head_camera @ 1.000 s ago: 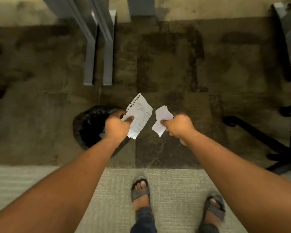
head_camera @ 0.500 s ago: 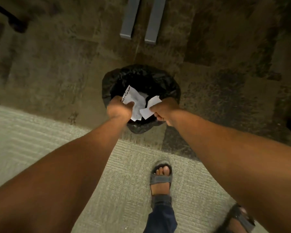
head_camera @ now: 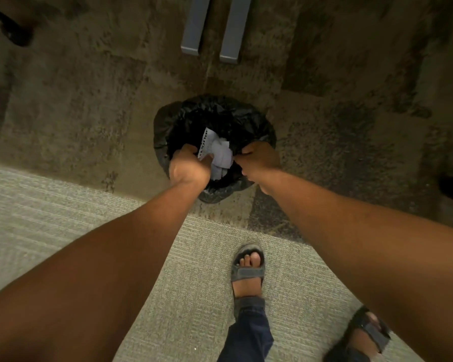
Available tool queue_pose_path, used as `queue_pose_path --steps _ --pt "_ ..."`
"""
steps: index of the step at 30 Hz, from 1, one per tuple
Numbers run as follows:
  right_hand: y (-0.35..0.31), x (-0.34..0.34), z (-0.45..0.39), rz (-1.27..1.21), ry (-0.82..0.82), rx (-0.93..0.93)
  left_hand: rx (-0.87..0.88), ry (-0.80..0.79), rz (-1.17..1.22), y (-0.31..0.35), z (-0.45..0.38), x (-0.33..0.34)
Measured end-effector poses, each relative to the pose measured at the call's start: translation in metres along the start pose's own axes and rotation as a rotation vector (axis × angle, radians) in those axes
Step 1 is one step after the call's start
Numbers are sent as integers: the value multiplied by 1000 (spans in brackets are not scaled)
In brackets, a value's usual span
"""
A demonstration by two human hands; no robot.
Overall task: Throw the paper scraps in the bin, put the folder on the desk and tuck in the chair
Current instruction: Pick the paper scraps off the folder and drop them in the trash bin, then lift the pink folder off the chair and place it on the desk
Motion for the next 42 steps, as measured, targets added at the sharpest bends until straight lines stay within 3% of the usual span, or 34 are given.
queue_pose_path --steps 11,18,23,35,42 --pt "-58 -164 86 219 156 -142 209 11 50 153 86 -52" --pt "-53 -315 163 116 299 -112 353 4 -11 264 183 -68" --pt "-48 -437 231 122 445 -197 454 20 -18 342 263 -70" --pt "61 -672 398 -85 760 -193 809 -133 29 504 504 -4" --pt "150 -771 462 -116 943 -43 936 -176 -23 567 609 49"
Point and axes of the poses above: each hand's wrist, its own z-axis away from the middle knuckle, its own x-axis out of the palm, y = z × x, the point moved 10 cm from there along -z, towards the middle knuckle, and after that the axes turned 15 degrees about -z, right-handed, at the moved point
